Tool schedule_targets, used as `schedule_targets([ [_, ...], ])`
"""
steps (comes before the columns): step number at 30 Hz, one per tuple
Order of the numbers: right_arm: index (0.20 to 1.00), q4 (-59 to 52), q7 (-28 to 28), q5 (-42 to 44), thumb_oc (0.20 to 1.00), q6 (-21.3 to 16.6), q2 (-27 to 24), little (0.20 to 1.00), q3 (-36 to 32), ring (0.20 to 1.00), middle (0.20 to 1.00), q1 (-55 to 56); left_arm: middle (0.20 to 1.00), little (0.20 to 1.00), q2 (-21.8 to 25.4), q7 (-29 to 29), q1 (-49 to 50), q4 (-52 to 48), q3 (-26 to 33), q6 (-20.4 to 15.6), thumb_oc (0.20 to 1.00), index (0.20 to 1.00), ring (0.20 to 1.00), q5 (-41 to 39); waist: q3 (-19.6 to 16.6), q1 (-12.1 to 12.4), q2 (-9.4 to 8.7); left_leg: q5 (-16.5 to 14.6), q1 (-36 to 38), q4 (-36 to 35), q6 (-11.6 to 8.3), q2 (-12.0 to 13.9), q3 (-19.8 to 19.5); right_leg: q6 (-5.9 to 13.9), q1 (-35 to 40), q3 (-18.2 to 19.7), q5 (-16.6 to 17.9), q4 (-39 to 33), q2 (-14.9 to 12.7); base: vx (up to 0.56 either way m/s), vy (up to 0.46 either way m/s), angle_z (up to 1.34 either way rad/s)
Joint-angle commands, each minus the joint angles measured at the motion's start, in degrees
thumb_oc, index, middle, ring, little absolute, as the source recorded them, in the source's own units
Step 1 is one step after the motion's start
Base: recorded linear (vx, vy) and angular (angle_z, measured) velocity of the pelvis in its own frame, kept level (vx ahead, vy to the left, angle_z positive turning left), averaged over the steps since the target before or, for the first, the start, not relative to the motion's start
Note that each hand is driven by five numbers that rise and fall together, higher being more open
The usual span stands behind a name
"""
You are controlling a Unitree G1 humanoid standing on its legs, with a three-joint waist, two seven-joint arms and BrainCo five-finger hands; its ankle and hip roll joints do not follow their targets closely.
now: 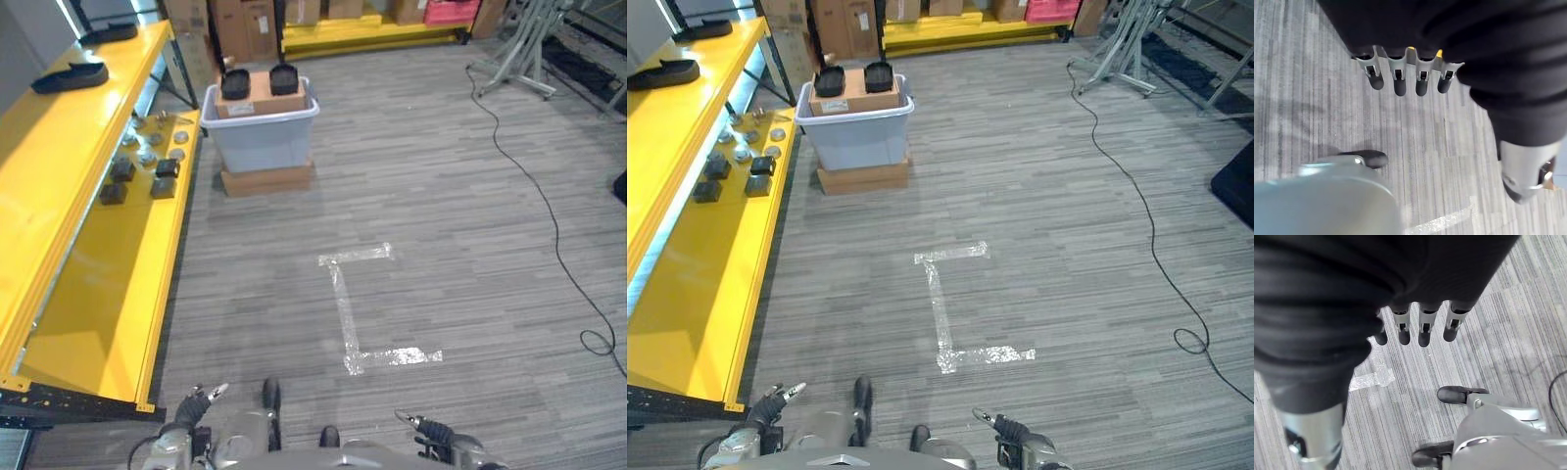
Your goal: Move parts from the plastic box to the shelf.
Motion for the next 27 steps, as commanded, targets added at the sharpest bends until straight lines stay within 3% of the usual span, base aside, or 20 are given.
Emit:
schedule_targets([
  [1,1.0,-0.5,0.7,1.1,1.0,-0.6,-1.5,1.0,-0.1,1.0,1.0,1.2,1.0,1.0,1.6,-0.2,-0.5,-0.4,0.1,-2.2,1.0,1.0,1.0,2.7,2.8,2.6,0.3,1.3,-1.4,5.8,1.17,0.5,1.5,3.09,-1.1,4.0,-5.0,6.9,0.4,0.28,0.108,0.06],
  [2,1.0,-0.4,0.8,1.2,1.0,-0.5,-1.4,1.0,0.0,1.0,1.0,1.3,1.0,1.0,1.5,-0.3,0.0,0.0,0.2,-2.5,1.0,1.0,1.0,2.7,2.6,2.9,0.46,1.9,-1.8,4.2,0.98,0.8,2.5,2.99,-0.2,4.0,-5.8,7.0,0.6,0.25,0.129,0.0],
  [5,1.0,0.4,-0.4,0.4,1.0,1.1,-0.4,1.0,0.2,1.0,1.0,1.1,1.0,1.0,1.3,-0.5,0.6,0.7,0.9,-2.8,1.0,1.0,1.0,3.1,1.5,3.2,-0.03,-1.5,-0.8,3.7,3.06,0.6,5.8,3.65,0.6,3.6,-7.3,7.8,-0.4,0.32,0.202,-0.11],
  [6,1.0,1.2,0.0,0.3,1.0,1.5,0.5,1.0,0.1,1.0,1.0,1.1,1.0,1.0,1.5,-0.3,-0.1,0.8,0.8,-2.9,1.0,1.0,1.0,2.7,0.9,3.4,-0.57,-3.7,-0.4,4.7,4.92,0.1,6.9,4.22,0.9,2.7,-8.7,9.3,-1.4,0.34,0.227,-0.04],
  [8,1.0,1.6,0.0,-1.2,1.0,1.5,1.6,1.0,0.3,1.0,1.0,1.2,1.0,1.0,2.0,-0.5,-1.2,0.8,0.7,-2.7,1.0,1.0,1.0,1.8,0.3,3.6,-0.77,-5.2,1.8,3.5,6.88,-0.7,7.5,5.19,0.3,0.1,-9.0,14.3,-3.0,0.31,0.22,0.07],
  [11,1.0,1.5,-1.0,0.5,1.0,0.3,2.5,1.0,0.4,1.0,1.0,1.7,1.0,1.0,2.8,-0.5,-2.9,0.4,-0.1,-2.1,1.0,1.0,1.0,2.8,-0.3,3.2,-0.25,-6.6,4.8,2.0,9.48,-1.9,6.8,8.73,-4.7,-1.9,-3.1,30.5,-6.1,0.29,0.25,0.07],
  [12,1.0,0.9,-0.7,2.6,1.0,0.1,2.6,1.0,0.2,1.0,1.0,1.6,1.0,1.0,3.0,0.4,-3.7,0.1,-0.9,-1.8,1.0,1.0,1.0,4.7,-0.3,2.8,0.48,-7.4,6.1,1.9,10.21,-1.7,5.9,9.8,-9.3,-1.7,0.5,38.0,-7.3,0.31,0.23,0.35],
  [13,1.0,0.4,-0.1,2.0,1.0,0.2,3.0,1.0,0.9,1.0,1.0,1.3,1.0,1.0,3.2,1.8,-4.4,0.2,-1.8,-1.9,1.0,1.0,1.0,3.7,0.4,2.1,0.71,-8.6,8.1,2.0,10.51,-1.6,5.7,9.47,-13.1,-2.5,0.7,39.0,-9.0,0.37,0.189,0.45],
  [16,1.0,-0.4,-0.3,0.2,1.0,0.3,3.3,1.0,2.1,1.0,1.0,1.3,1.0,1.0,3.9,2.5,-5.4,-0.5,-1.5,-1.4,1.0,1.0,1.0,0.3,1.1,1.0,1.18,-9.1,10.7,1.3,9.77,-0.9,5.4,8.77,-15.0,-3.6,-1.1,32.3,-8.9,0.28,-0.016,0.28],
  [17,1.0,-0.5,-0.9,0.9,1.0,0.6,3.2,1.0,3.1,1.0,1.0,1.7,1.0,1.0,4.7,2.1,-6.7,-1.7,-0.5,0.1,1.0,1.0,1.0,-0.7,1.5,-0.4,0.6,-10.1,12.6,0.9,8.78,-0.9,4.7,8.6,-15.1,-3.9,-0.9,19.1,-7.8,0.43,-0.129,0.29],
  [19,1.0,-0.4,-0.7,1.2,1.0,1.0,2.8,1.0,3.1,1.0,1.0,2.0,1.0,1.0,4.6,2.2,-7.5,-1.8,-0.8,0.9,1.0,1.0,1.0,-0.4,1.6,-2.4,-0.4,-12.3,14.3,1.3,8.92,-2.3,3.4,9.89,-17.9,-1.3,3.2,12.4,-7.4,0.43,-0.091,0.19],
  [21,1.0,0.2,-0.1,-1.1,1.0,1.0,2.5,1.0,2.4,1.0,1.0,3.0,1.0,1.0,3.8,2.3,-8.4,-0.8,-1.7,1.6,1.0,1.0,1.0,-0.6,1.6,-5.1,-0.95,-15.1,17.3,1.3,9.11,-3.6,1.2,10.73,-21.3,1.8,7.1,9.2,-7.0,0.46,-0.047,0.6],
  [22,1.0,0.3,-0.2,-1.2,1.0,1.0,2.5,1.0,2.3,1.0,1.0,3.1,1.0,1.0,3.7,2.2,-8.5,-0.6,-1.8,1.7,1.0,1.0,1.0,-0.7,1.6,-5.3,-0.91,-15.3,17.7,1.3,9.08,-3.7,0.9,10.74,-21.4,1.9,7.3,9.0,-6.9,0.41,-0.054,0.94],
  [25,1.0,1.1,-0.3,-0.9,1.0,1.2,2.5,1.0,1.8,1.0,1.0,3.7,1.0,1.0,2.6,1.8,-7.8,0.7,-2.4,2.1,1.0,1.0,1.0,-0.5,1.3,-5.9,-1.23,-17.1,20.4,1.7,8.49,-4.0,1.2,10.53,-21.6,-1.4,8.3,7.2,-7.0,0.37,-0.101,0.61],
  [27,1.0,1.5,-0.4,-1.2,1.0,2.0,2.4,1.0,1.8,1.0,1.0,3.8,1.0,1.0,1.6,2.3,-6.9,1.4,-2.1,2.3,1.0,1.0,1.0,1.2,0.5,-5.8,-1.28,-18.4,21.9,2.8,7.95,-3.4,1.8,8.81,-20.0,-3.2,7.0,7.9,-6.6,0.39,-0.172,0.47],
])
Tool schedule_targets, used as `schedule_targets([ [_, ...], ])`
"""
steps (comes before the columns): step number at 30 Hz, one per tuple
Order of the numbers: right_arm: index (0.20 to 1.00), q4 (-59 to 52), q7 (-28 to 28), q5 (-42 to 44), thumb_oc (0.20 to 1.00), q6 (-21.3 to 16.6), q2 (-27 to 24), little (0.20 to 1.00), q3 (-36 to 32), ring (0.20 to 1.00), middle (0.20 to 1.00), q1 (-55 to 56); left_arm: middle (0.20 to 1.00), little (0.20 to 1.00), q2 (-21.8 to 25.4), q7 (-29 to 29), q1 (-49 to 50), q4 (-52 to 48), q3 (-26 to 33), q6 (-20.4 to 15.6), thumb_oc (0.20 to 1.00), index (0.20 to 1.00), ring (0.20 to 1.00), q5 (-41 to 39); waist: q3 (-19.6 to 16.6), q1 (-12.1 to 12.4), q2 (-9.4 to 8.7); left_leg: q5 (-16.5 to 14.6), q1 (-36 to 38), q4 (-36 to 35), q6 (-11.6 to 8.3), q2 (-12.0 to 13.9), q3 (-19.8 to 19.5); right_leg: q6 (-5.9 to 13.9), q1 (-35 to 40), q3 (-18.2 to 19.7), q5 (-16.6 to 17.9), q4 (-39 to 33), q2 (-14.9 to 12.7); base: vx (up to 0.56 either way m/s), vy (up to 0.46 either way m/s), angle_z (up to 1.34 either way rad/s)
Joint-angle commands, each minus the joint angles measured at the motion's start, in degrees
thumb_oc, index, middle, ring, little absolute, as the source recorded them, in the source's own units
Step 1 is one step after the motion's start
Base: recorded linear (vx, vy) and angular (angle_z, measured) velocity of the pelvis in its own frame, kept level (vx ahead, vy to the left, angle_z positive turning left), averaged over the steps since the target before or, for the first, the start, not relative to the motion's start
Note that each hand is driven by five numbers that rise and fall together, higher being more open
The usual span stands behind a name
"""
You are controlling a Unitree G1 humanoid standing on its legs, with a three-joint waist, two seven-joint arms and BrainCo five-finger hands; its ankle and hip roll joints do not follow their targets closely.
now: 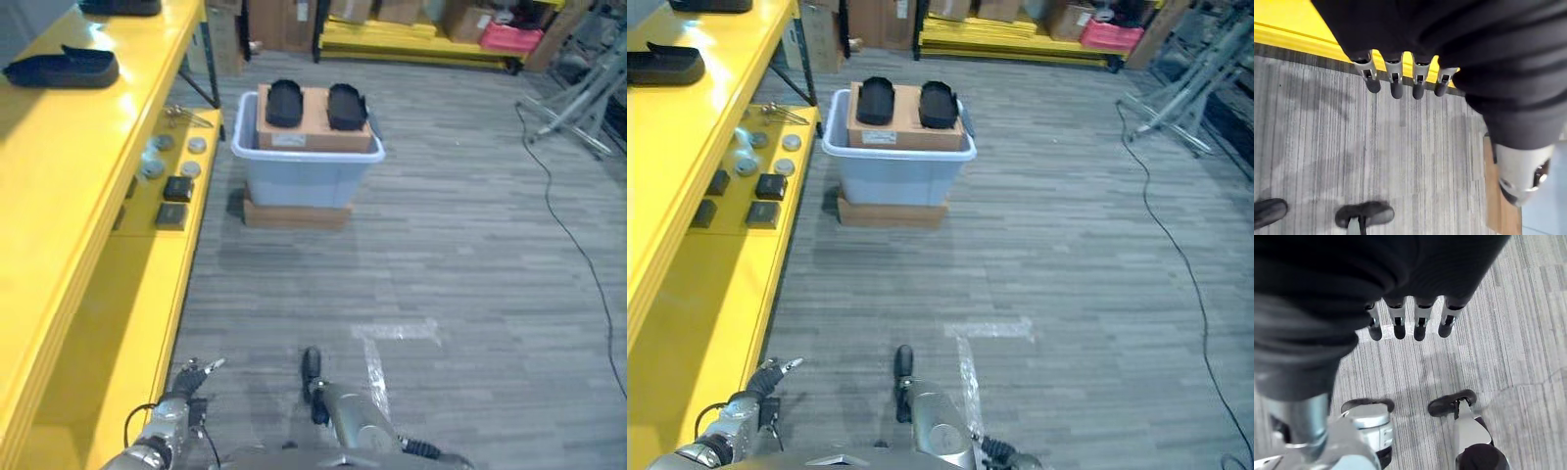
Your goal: Move parts from the plastic box to the shelf.
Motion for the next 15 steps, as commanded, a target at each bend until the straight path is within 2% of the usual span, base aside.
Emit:
schedule_targets([
  [1,1.0,1.4,-0.6,-1.9,1.0,0.9,-1.2,1.0,0.9,1.0,1.0,-2.0,1.0,1.0,0.4,1.2,-0.1,0.8,0.4,-0.1,1.0,1.0,1.0,0.4,1.1,1.3,-0.96,-1.8,-6.3,5.1,-0.79,6.1,-2.3,11.11,8.6,4.8,2.6,-5.5,-7.5,0.34,-0.17,0.31],
  [3,1.0,1.9,-0.5,-2.6,1.0,0.4,-1.5,1.0,1.0,1.0,1.0,-2.8,1.0,1.0,-0.4,0.6,0.5,1.1,0.6,1.0,1.0,1.0,1.0,-1.4,0.4,1.4,-0.52,1.7,-6.3,12.0,-2.55,7.9,-2.2,9.29,9.7,4.7,0.7,-4.5,-6.7,0.32,-0.192,-0.01],
  [5,1.0,1.3,-0.6,-2.3,1.0,-0.5,-2.2,1.0,1.0,1.0,1.0,-3.4,1.0,1.0,-0.9,0.8,1.2,1.2,0.9,0.3,1.0,1.0,1.0,0.0,0.8,1.9,-0.64,6.1,-8.8,24.1,-4.43,9.6,-2.5,7.57,11.8,5.1,-1.0,-4.6,-6.1,0.29,-0.215,-0.23],
  [6,1.0,0.9,-0.6,-2.7,1.0,-0.8,-2.4,1.0,1.0,1.0,1.0,-3.7,1.0,1.0,-1.0,0.9,1.3,1.3,1.1,-0.1,1.0,1.0,1.0,0.5,0.8,2.1,-1.18,7.6,-10.8,28.7,-4.89,9.4,-2.7,7.07,12.4,5.4,-1.3,-4.8,-6.3,0.3,-0.276,-0.15],
  [7,1.0,-0.2,-1.5,-3.5,1.0,-1.3,-3.4,1.0,1.5,1.0,1.0,-4.2,1.0,1.0,-1.1,0.8,1.6,1.0,1.4,-0.9,1.0,1.0,1.0,0.0,1.6,3.2,-2.15,10.6,-19.1,42.0,-6.12,9.7,-3.3,5.53,14.9,6.1,-2.3,-5.5,-6.3,0.27,-0.27,-0.15],
  [8,1.0,-0.6,-2.1,-3.0,1.0,-1.8,-4.1,1.0,1.8,1.0,1.0,-4.6,1.0,1.0,-1.1,0.2,1.6,0.4,1.2,-1.1,1.0,1.0,1.0,-0.7,2.2,4.0,-2.35,11.2,-24.9,46.5,-6.11,10.3,-3.7,4.93,16.6,6.5,-2.9,-6.0,-6.0,0.27,-0.238,-0.33],
  [9,1.0,-0.8,-2.3,-2.8,1.0,-2.2,-4.6,1.0,1.8,1.0,1.0,-4.7,1.0,1.0,-1.2,-0.1,1.6,-0.1,1.1,-1.3,1.0,1.0,1.0,-0.5,2.8,4.7,-2.1,10.8,-27.2,45.6,-5.8,10.7,-3.7,4.85,18.0,6.9,-3.1,-6.4,-5.5,0.22,-0.116,-0.39],
  [11,1.0,-1.1,-2.6,-1.2,1.0,-3.2,-5.2,1.0,1.3,1.0,1.0,-5.6,1.0,1.0,-1.1,-0.6,1.5,-0.8,0.8,-2.0,1.0,1.0,1.0,1.4,3.3,5.9,-2.23,9.6,-29.2,39.0,-4.7,9.9,-3.2,5.4,19.9,7.9,-3.5,-7.2,-5.4,0.28,-0.006,-0.39],
  [12,1.0,-1.5,-2.7,0.0,1.0,-3.7,-5.3,1.0,1.1,1.0,1.0,-6.6,1.0,1.0,-1.2,-0.5,2.0,-1.0,0.6,-3.1,1.0,1.0,1.0,2.2,3.9,7.2,-1.83,8.5,-28.5,29.8,-4.07,8.3,-2.8,6.24,21.6,9.5,-3.8,-8.3,-4.7,0.32,0.082,-0.32],
  [13,1.0,-1.8,-2.6,0.3,1.0,-4.1,-5.3,1.0,1.0,1.0,1.0,-7.3,1.0,1.0,-1.2,-0.4,2.5,-1.1,0.5,-3.7,1.0,1.0,1.0,2.2,3.8,7.8,-1.82,8.7,-28.5,25.3,-3.88,7.3,-3.0,6.65,22.1,10.4,-4.0,-8.8,-4.3,0.32,0.114,-0.39],
  [14,1.0,-2.4,-2.5,-0.1,1.0,-4.5,-5.3,1.0,1.2,1.0,1.0,-8.0,1.0,1.0,-1.1,-0.1,3.5,-1.6,0.4,-4.3,1.0,1.0,1.0,1.8,4.2,9.0,-1.12,11.6,-29.4,20.0,-4.69,6.6,-3.9,6.78,23.3,11.8,-4.4,-9.3,-3.0,0.29,0.114,-0.87],
  [15,1.0,-3.5,-3.3,-0.9,1.0,-4.8,-5.4,1.0,2.1,1.0,1.0,-8.9,1.0,1.0,-0.3,-0.1,4.3,-3.0,0.3,-3.8,1.0,1.0,1.0,1.7,4.0,10.6,-1.08,11.8,-30.7,14.8,-4.71,5.5,-4.8,6.74,24.1,13.2,-5.0,-9.5,-2.0,0.24,0.106,-0.91],
])
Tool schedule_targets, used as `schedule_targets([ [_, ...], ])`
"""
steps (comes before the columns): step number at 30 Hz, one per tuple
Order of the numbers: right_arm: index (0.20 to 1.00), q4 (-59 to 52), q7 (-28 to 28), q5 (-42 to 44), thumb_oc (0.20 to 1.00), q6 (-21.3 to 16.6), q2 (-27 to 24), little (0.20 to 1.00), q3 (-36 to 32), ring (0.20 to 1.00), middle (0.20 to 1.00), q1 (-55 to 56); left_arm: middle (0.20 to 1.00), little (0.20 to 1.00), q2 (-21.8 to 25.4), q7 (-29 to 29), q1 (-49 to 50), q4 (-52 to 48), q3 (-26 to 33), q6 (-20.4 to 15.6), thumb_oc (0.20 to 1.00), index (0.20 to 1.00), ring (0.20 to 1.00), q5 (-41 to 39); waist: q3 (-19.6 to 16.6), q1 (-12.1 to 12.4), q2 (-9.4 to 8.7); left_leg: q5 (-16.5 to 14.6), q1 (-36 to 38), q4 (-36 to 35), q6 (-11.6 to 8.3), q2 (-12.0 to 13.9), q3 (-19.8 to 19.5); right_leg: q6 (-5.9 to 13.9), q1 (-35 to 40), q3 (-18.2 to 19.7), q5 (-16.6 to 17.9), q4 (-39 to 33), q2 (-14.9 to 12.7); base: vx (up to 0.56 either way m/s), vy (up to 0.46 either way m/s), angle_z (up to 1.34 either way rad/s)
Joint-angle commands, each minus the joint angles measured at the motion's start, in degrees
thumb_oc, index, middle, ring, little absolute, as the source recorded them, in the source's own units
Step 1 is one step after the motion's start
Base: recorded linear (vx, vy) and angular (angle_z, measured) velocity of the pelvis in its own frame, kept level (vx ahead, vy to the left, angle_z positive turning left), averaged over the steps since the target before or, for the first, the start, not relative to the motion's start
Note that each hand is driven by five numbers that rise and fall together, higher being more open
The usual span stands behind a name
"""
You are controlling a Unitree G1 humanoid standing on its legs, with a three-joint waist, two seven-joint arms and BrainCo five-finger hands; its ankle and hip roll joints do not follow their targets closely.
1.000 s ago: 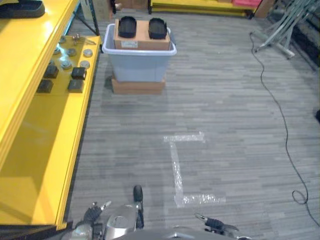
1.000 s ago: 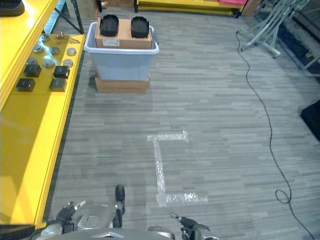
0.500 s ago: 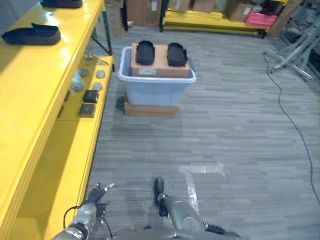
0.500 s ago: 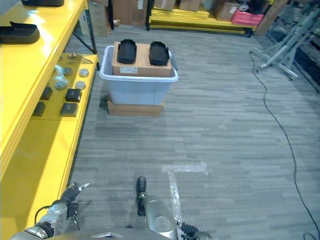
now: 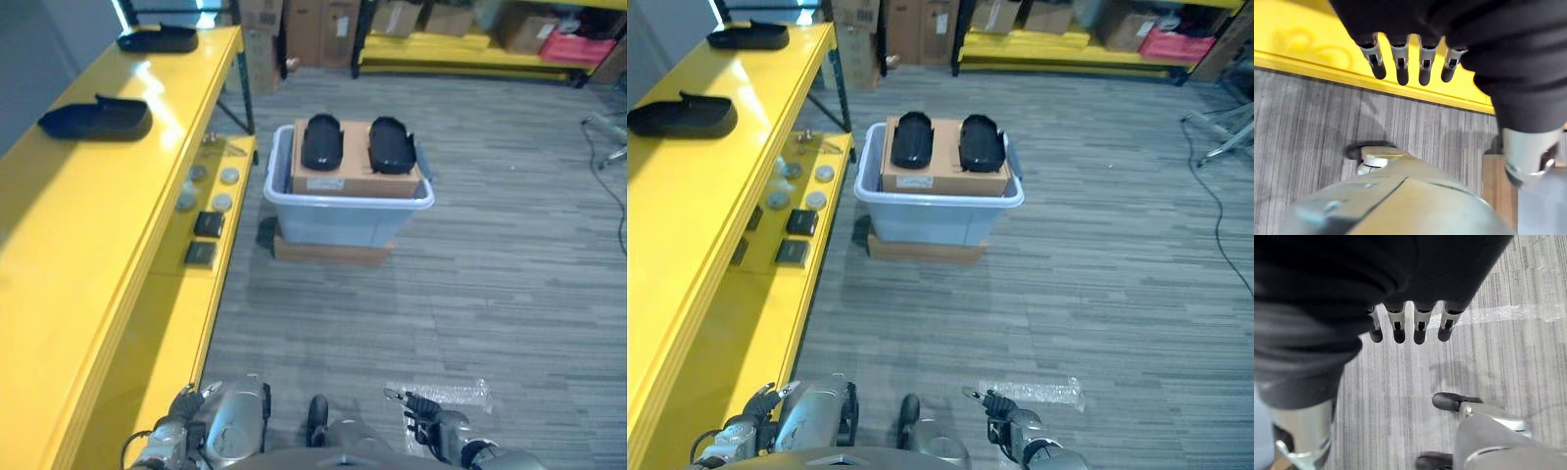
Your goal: Move parts from the plastic box to the shelf.
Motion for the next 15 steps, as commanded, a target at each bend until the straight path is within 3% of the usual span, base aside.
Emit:
schedule_targets([
  [1,1.0,-3.1,-1.4,0.8,1.0,-2.1,-2.3,1.0,1.7,1.0,1.0,1.1,1.0,1.0,0.2,0.1,-0.3,-4.7,0.0,-1.2,1.0,1.0,1.0,2.0,1.5,1.5,0.21,0.6,3.5,-0.3,6.08,-4.6,1.4,7.66,4.5,0.6,-1.8,-1.5,1.7,0.23,0.113,-0.88],
  [3,1.0,-3.6,-1.6,2.4,1.0,-1.9,-2.5,1.0,2.3,1.0,1.0,0.8,1.0,1.0,0.8,0.4,-0.5,-5.0,-0.1,0.3,1.0,1.0,1.0,4.2,0.9,2.2,0.19,-0.7,4.8,-3.3,6.97,-5.2,1.3,7.75,4.3,-0.3,-4.0,1.5,2.4,0.18,0.076,-0.56],
  [5,1.0,-3.9,-0.6,1.9,1.0,-0.6,-1.9,1.0,2.4,1.0,1.0,1.0,1.0,1.0,1.6,2.4,-0.4,-3.5,0.0,0.9,1.0,1.0,1.0,5.3,0.2,2.1,0.58,-1.1,8.0,-6.2,8.4,-4.3,2.6,8.42,1.9,-3.0,-5.6,8.9,2.5,0.22,0.035,-0.68],
  [8,1.0,-2.9,-0.3,-1.0,1.0,-0.1,-0.7,1.0,2.6,1.0,1.0,2.5,1.0,1.0,3.2,2.7,-0.8,-1.6,2.0,-0.2,1.0,1.0,1.0,-0.7,1.0,2.1,1.41,-2.5,12.8,-8.4,9.27,-2.2,3.7,9.22,0.0,-9.0,-6.6,12.5,-1.5,0.23,-0.071,-0.64],
  [9,1.0,-2.2,-0.7,0.0,1.0,0.5,-0.1,1.0,2.5,1.0,1.0,3.1,1.0,1.0,4.0,2.3,-1.2,-1.7,3.2,-0.2,1.0,1.0,1.0,-1.3,1.4,2.4,1.53,-3.1,14.8,-8.8,8.87,-1.2,4.3,10.15,0.6,-11.5,-5.3,9.6,-4.3,0.17,-0.15,-0.35],
  [11,1.0,-1.6,-1.1,-0.1,1.0,0.9,0.0,1.0,2.1,1.0,1.0,3.4,1.0,1.0,4.2,2.0,-1.4,-2.0,3.6,0.0,1.0,1.0,1.0,-0.8,1.5,2.1,1.49,-3.9,16.1,-8.8,8.75,-0.7,4.4,11.31,0.7,-11.5,-3.0,6.8,-6.2,0.15,-0.174,-0.16],
  [12,1.0,-0.8,-1.2,-1.4,1.0,1.7,0.1,1.0,1.4,1.0,1.0,3.7,1.0,1.0,4.2,1.8,-1.5,-2.1,3.4,0.0,1.0,1.0,1.0,-0.2,1.5,1.5,1.3,-4.8,17.0,-8.8,8.79,-0.4,4.4,12.57,0.6,-10.3,-0.2,3.5,-8.1,0.17,-0.183,-0.21],
  [15,1.0,0.5,-1.4,-3.3,1.0,2.2,0.4,1.0,0.7,1.0,1.0,4.5,1.0,1.0,3.8,1.8,-1.7,-1.6,2.8,-0.3,1.0,1.0,1.0,-2.2,1.1,0.1,0.99,-6.5,18.4,-8.7,8.78,-0.2,4.0,14.45,-0.1,-7.4,3.7,-1.2,-10.4,0.23,-0.216,-0.13],
])
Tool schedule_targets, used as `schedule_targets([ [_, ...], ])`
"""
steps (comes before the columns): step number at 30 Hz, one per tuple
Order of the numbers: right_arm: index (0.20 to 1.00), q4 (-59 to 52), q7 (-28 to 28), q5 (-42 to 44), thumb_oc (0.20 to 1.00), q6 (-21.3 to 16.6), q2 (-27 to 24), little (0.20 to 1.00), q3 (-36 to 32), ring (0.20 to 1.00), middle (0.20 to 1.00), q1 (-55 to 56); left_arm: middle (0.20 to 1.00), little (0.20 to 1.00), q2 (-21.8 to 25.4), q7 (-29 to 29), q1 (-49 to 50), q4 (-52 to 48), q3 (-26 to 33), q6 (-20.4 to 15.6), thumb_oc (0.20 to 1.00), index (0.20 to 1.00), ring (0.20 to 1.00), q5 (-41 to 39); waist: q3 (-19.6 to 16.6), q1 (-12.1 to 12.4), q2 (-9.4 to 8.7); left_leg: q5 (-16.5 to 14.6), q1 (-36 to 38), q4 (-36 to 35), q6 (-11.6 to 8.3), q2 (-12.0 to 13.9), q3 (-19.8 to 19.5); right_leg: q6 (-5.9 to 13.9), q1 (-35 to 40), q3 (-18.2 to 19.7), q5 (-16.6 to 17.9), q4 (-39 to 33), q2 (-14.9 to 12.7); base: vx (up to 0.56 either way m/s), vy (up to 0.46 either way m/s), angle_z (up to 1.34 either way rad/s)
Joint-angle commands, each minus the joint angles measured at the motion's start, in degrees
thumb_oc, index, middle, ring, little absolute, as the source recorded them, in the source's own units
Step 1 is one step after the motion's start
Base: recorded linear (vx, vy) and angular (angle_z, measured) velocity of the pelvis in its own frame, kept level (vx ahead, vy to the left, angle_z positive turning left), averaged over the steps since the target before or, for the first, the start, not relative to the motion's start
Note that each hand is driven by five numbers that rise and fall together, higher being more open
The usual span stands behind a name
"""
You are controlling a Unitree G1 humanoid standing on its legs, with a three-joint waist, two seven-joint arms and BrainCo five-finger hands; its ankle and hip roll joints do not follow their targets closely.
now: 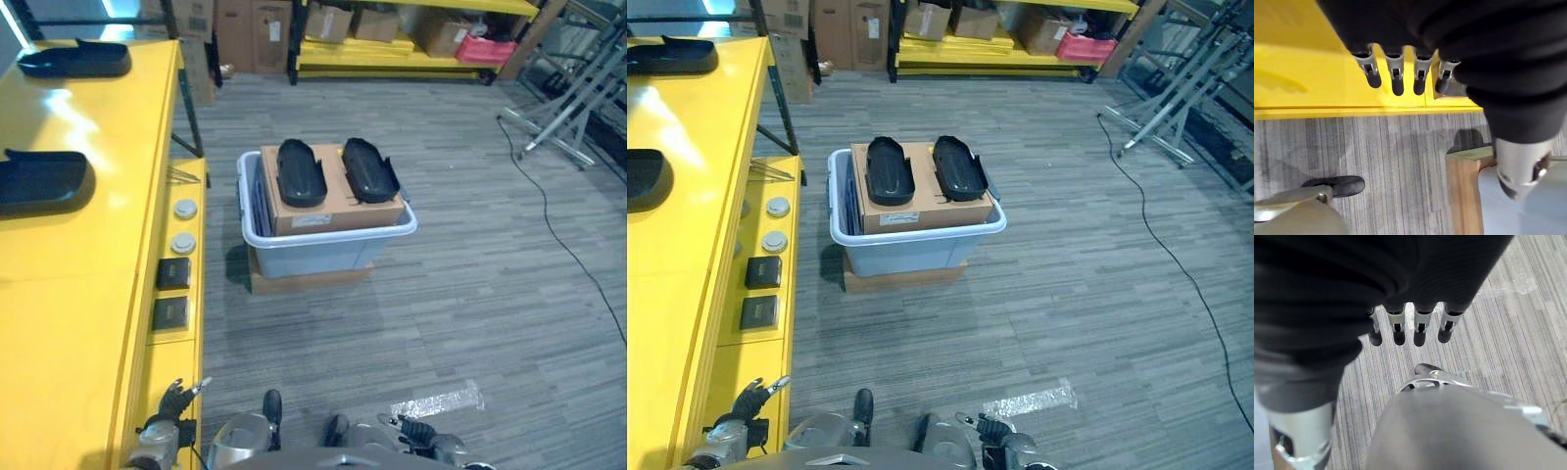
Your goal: Move parts from the plastic box to the shelf.
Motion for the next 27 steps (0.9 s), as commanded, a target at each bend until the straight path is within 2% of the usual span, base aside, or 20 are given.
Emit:
schedule_targets([
  [1,1.0,2.7,-1.0,-3.9,1.0,1.3,-2.7,1.0,-1.9,1.0,1.0,-1.5,1.0,1.0,1.3,-0.6,-0.6,-0.5,0.8,-1.6,1.0,1.0,1.0,-3.1,2.1,-0.3,0.39,-9.7,1.6,6.2,0.36,2.8,-1.4,2.66,3.0,3.4,11.9,-9.6,-1.7,0.26,-0.255,-0.16],
  [5,1.0,3.6,-0.2,-6.6,1.0,1.2,-2.6,1.0,-2.7,1.0,1.0,-0.5,1.0,1.0,1.2,-0.8,-0.8,-1.0,0.8,-2.2,1.0,1.0,1.0,-4.9,1.8,-1.6,0.3,-11.3,2.8,7.0,-0.11,4.0,-2.4,3.06,1.9,5.9,12.6,-10.2,-2.1,0.24,-0.296,-0.02],
  [6,1.0,4.3,0.0,-7.1,1.0,0.7,-2.7,1.0,-2.9,1.0,1.0,-0.1,1.0,1.0,0.5,-0.1,-1.3,-1.9,0.5,-2.2,1.0,1.0,1.0,-5.2,1.6,-2.1,0.22,-11.9,2.5,8.1,-0.56,5.0,-3.6,2.33,2.0,7.5,11.7,-10.0,-1.7,0.25,-0.383,0.04],
  [9,1.0,4.1,0.2,-7.1,1.0,0.7,-2.8,1.0,-2.3,1.0,1.0,-0.5,1.0,1.0,-0.3,0.6,-1.5,-3.1,0.3,-0.9,1.0,1.0,1.0,-7.7,1.5,-2.1,-0.54,-12.4,1.2,12.5,-0.8,6.1,-4.6,1.4,1.8,7.3,10.9,-8.5,-1.1,0.21,-0.385,0.36],
  [10,1.0,3.3,0.1,-6.4,1.0,0.6,-3.1,1.0,-1.8,1.0,1.0,-0.8,1.0,1.0,-0.9,0.4,-1.5,-3.9,0.5,-0.3,1.0,1.0,1.0,-6.5,2.1,-1.7,-0.71,-9.2,-1.4,17.7,-1.7,6.9,-5.5,0.43,2.5,6.6,10.3,-8.5,-0.3,0.17,-0.362,0.45],
  [12,1.0,1.8,-0.2,-6.0,1.0,0.5,-3.7,1.0,-1.4,1.0,1.0,-1.4,1.0,1.0,-2.0,0.8,-1.8,-4.4,0.6,0.4,1.0,1.0,1.0,-4.9,2.5,-1.6,-1.2,-7.3,-5.0,25.1,-1.96,7.7,-4.9,-1.04,3.2,5.1,9.4,-8.0,0.7,0.19,-0.369,0.47],
  [13,1.0,1.2,-1.0,-5.9,1.0,0.4,-4.1,1.0,-1.4,1.0,1.0,-1.7,1.0,1.0,-2.2,0.5,-1.9,-4.3,0.5,1.1,1.0,1.0,1.0,-5.7,2.6,-1.9,-1.29,-6.4,-6.1,27.0,-2.44,9.3,-2.6,-1.8,3.7,3.7,8.9,-8.2,1.2,0.15,-0.277,0.44],
  [15,1.0,0.5,-2.4,-5.0,1.0,0.4,-4.8,1.0,-1.5,1.0,1.0,-1.8,1.0,1.0,-2.5,-0.4,-2.0,-4.4,0.3,2.4,1.0,1.0,1.0,-5.3,2.8,-2.0,-1.17,-5.9,-7.7,27.0,-3.13,10.1,0.1,-2.33,4.8,2.0,8.4,-8.8,1.8,0.14,-0.167,0.5],
  [16,1.0,0.3,-2.9,-4.3,1.0,0.4,-5.0,1.0,-1.8,1.0,1.0,-1.9,1.0,1.0,-2.6,-1.0,-1.9,-4.4,0.2,2.8,1.0,1.0,1.0,-4.2,2.9,-1.8,-1.07,-6.2,-8.0,25.8,-3.19,9.7,0.9,-2.3,5.2,1.5,8.2,-9.1,2.0,0.29,-0.097,0.72],
  [17,1.0,0.1,-3.9,-2.0,1.0,0.0,-5.5,1.0,-3.0,1.0,1.0,-2.4,1.0,1.0,-3.1,-1.4,-1.2,-3.7,-0.4,3.3,1.0,1.0,1.0,-0.8,3.0,-0.9,-0.35,-7.7,-7.3,17.6,-2.59,6.0,2.1,-1.59,6.0,1.0,8.2,-9.5,2.5,0.29,-0.032,0.61],
  [18,1.0,-0.1,-4.0,-1.6,1.0,0.1,-5.6,1.0,-3.2,1.0,1.0,-2.6,1.0,1.0,-3.2,-1.3,-0.8,-3.4,-0.7,3.1,1.0,1.0,1.0,-0.3,3.1,-0.5,-0.04,-7.2,-6.8,14.2,-2.53,4.6,2.0,-1.31,6.3,1.1,8.2,-9.6,2.9,0.31,-0.004,0.53],
  [19,1.0,-0.3,-4.1,-1.4,1.0,0.1,-5.7,1.0,-3.4,1.0,1.0,-2.9,1.0,1.0,-3.3,-1.0,0.0,-2.9,-1.0,2.4,1.0,1.0,1.0,0.4,3.0,0.2,0.51,-5.8,-7.3,10.5,-2.74,3.3,1.4,-1.25,6.4,1.3,8.0,-9.7,3.8,0.26,0.002,0.37],
  [20,1.0,-0.5,-4.1,-1.8,1.0,-0.2,-6.0,1.0,-3.5,1.0,1.0,-3.1,1.0,1.0,-3.3,-0.7,1.2,-2.3,-1.3,1.8,1.0,1.0,1.0,0.9,3.2,1.4,1.01,-2.9,-8.5,6.8,-3.32,2.2,0.3,-1.45,7.4,1.8,7.4,-9.6,5.1,0.27,-0.011,0.23],
  [22,1.0,-0.6,-4.0,-2.3,1.0,-1.0,-6.4,1.0,-3.3,1.0,1.0,-3.2,1.0,1.0,-2.8,-1.1,2.3,-1.9,-1.2,0.9,1.0,1.0,1.0,1.7,3.2,2.8,0.98,-0.8,-10.1,5.9,-3.45,1.2,-1.3,-1.88,8.5,2.4,6.6,-9.8,6.1,0.23,0.002,-0.14],
  [23,1.0,0.0,-4.6,-2.1,1.0,-2.0,-6.6,1.0,-2.8,1.0,1.0,-4.0,1.0,1.0,-2.4,-1.6,3.2,-1.3,-0.7,0.3,1.0,1.0,1.0,3.8,2.5,4.1,0.6,-0.7,-10.3,5.4,-2.65,0.5,-1.6,-2.08,9.0,2.9,5.2,-9.1,6.8,0.21,0.037,-0.47],
  [25,1.0,0.3,-4.5,1.3,1.0,-2.9,-6.8,1.0,-3.0,1.0,1.0,-4.4,1.0,1.0,-1.5,-2.5,3.6,-0.9,-0.6,-0.1,1.0,1.0,1.0,6.7,1.4,4.9,-0.02,-1.5,-10.4,5.5,-0.99,0.4,-1.2,-2.37,9.7,3.0,2.0,-5.7,7.7,0.21,0.042,-0.39],
  [27,1.0,-0.5,-3.6,3.4,1.0,-2.5,-6.5,1.0,-3.5,1.0,1.0,-4.4,1.0,1.0,-0.3,-2.0,3.1,-1.2,-1.0,-0.5,1.0,1.0,1.0,7.7,0.7,4.9,-0.15,-2.2,-8.1,3.9,0.4,0.8,-0.2,-1.85,7.9,1.4,1.0,0.9,7.9,0.16,0.037,-0.1],
])
